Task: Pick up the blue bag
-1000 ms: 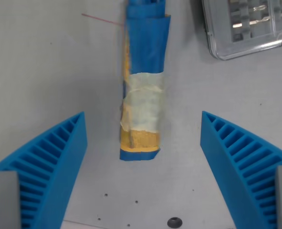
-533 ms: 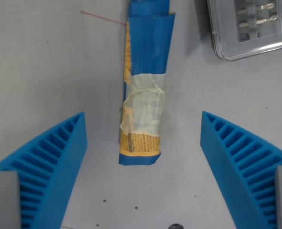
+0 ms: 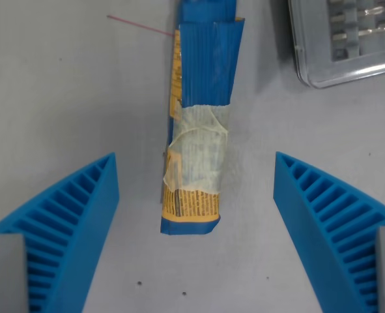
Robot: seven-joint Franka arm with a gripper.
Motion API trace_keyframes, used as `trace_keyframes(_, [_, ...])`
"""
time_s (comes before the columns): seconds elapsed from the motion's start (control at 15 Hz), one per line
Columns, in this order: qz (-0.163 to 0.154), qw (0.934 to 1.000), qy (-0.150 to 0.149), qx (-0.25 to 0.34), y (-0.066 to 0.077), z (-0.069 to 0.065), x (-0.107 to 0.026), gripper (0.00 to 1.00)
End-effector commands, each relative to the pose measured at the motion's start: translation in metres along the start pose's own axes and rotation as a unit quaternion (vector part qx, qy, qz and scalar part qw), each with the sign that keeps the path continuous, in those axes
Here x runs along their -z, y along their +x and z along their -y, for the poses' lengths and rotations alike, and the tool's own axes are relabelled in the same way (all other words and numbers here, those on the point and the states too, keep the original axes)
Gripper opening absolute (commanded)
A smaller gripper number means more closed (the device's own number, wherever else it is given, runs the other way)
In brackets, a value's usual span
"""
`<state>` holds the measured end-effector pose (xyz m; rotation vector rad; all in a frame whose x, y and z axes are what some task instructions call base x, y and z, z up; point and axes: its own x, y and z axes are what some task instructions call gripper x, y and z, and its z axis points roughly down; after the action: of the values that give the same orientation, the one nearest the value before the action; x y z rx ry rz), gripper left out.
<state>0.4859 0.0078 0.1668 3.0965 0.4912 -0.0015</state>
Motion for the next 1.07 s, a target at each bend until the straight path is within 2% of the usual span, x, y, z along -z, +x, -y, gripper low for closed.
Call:
trace_keyframes(0.07, [-0.059,0.9982,0.002,0.012,-0.008,-0.001,-0.004,1.00])
trace_keyframes(1.07, [-0.057,0.9982,0.003,0.015,-0.010,-0.001,-0.015,1.00])
